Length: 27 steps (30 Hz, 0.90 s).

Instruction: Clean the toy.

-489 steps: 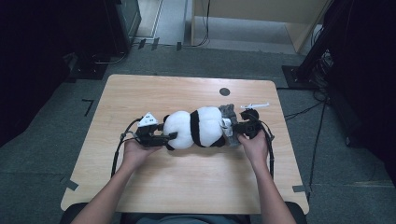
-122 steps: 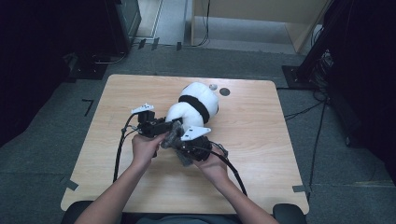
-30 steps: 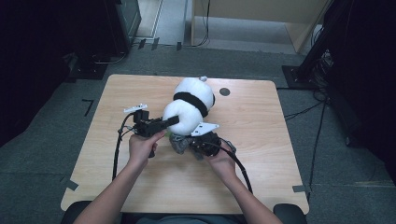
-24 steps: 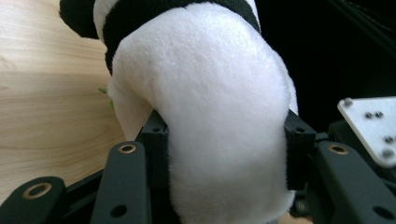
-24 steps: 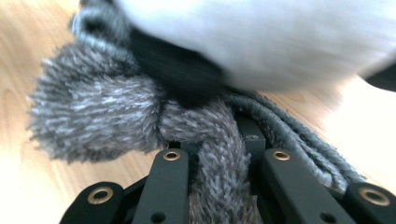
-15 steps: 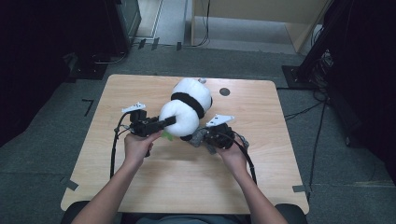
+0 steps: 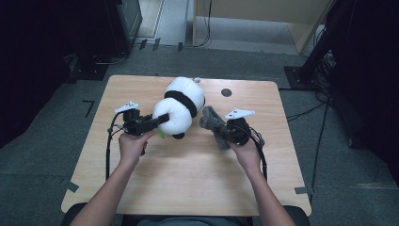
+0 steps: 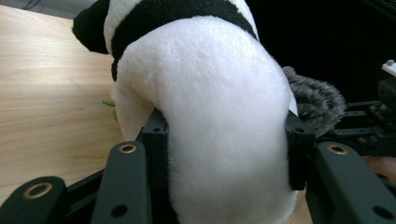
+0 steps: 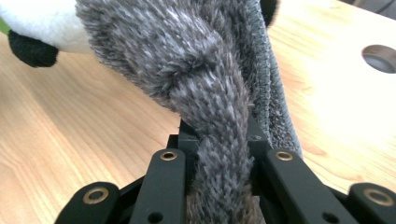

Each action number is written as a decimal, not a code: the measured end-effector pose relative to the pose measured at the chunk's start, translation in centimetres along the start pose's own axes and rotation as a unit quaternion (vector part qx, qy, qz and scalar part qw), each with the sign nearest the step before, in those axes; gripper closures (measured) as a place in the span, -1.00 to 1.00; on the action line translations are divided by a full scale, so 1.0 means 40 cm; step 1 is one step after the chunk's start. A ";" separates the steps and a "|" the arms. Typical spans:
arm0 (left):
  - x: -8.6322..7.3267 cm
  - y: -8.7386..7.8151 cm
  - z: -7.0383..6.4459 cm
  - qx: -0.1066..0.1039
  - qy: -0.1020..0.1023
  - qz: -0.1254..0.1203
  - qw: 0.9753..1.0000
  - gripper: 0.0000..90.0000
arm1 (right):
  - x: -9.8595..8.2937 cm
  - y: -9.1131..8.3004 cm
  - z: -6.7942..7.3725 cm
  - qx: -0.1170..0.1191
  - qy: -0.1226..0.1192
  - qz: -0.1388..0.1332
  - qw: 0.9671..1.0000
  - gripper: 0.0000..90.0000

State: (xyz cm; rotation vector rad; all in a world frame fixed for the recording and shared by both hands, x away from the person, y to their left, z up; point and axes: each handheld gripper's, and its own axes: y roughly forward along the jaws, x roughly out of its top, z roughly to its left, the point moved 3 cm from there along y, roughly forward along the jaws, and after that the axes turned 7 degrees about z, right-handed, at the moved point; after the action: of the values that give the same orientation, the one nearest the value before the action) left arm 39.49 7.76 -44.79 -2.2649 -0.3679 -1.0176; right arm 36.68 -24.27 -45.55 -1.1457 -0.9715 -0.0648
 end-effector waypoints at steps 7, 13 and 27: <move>0.005 -0.016 0.016 0.037 0.035 -0.004 0.999 0.11 | -0.006 -0.026 -0.035 -0.007 0.022 -0.008 1.000 0.71; 0.009 -0.036 0.053 0.054 0.024 -0.010 0.998 0.11 | -0.016 -0.052 -0.075 -0.018 0.042 -0.011 0.999 0.71; 0.010 -0.051 0.137 0.093 0.019 -0.001 0.995 0.10 | -0.065 -0.065 -0.179 -0.035 0.099 -0.007 0.995 0.71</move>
State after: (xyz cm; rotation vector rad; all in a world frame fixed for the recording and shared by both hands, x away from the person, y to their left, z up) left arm 41.93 12.82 -46.41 -2.0766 -0.4303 -0.9826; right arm 38.19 -32.16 -45.88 -1.1724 -0.8070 -0.2203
